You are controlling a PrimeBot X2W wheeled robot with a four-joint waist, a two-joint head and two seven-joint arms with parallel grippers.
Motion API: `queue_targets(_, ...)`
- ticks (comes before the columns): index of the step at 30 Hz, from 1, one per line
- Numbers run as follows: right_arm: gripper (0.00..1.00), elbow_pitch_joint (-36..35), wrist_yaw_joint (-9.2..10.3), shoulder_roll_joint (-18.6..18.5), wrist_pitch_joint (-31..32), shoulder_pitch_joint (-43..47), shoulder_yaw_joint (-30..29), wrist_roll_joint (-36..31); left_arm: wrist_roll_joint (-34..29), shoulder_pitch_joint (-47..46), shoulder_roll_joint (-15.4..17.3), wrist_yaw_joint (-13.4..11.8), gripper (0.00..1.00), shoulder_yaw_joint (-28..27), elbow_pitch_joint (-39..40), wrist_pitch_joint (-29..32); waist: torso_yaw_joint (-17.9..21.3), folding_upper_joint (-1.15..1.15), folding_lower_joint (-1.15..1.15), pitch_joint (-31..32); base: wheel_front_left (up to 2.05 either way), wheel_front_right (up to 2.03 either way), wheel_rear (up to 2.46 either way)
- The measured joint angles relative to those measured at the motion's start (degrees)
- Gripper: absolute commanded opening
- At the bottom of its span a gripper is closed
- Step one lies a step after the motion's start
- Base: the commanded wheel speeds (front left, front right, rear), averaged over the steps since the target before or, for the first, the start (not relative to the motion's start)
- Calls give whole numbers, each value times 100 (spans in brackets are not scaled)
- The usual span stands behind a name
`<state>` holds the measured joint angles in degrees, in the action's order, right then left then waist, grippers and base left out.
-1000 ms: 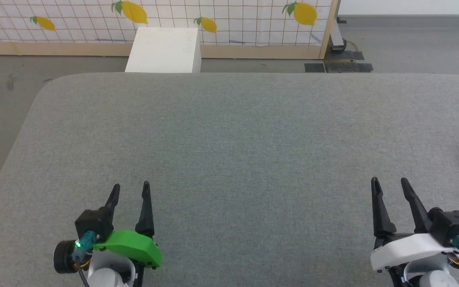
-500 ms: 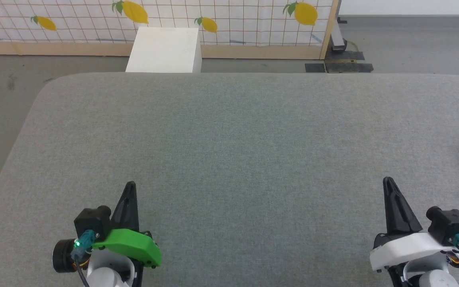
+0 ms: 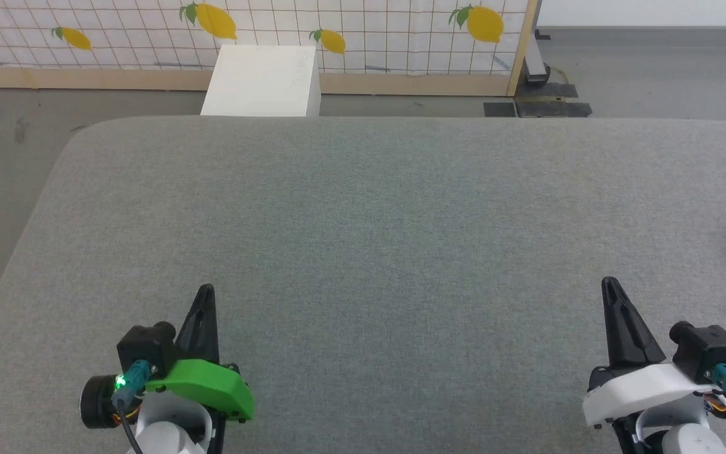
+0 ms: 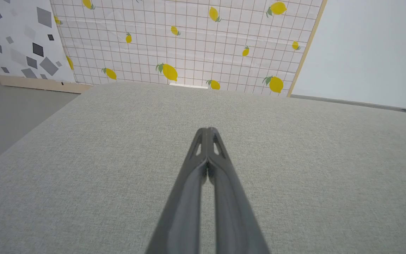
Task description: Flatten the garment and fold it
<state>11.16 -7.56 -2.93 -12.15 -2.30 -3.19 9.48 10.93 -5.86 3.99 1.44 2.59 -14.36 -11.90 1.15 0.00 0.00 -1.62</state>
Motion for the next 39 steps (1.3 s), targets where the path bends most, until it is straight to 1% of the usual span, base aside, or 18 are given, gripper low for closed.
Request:
queue_targets(7, 0, -77, 0, 0, 66, 1, 22, -67, -135, 28, -3, -1, 0, -11, 77, 81, -8, 0, 0, 11, 0, 0, 0)
queue_targets(39, 0, -401, 1, 0, 445, 28, 115, -347, -386, 182, -31, -33, 0, -93, 519, 434, -43, 0, 0, 61, 0, 0, 0)
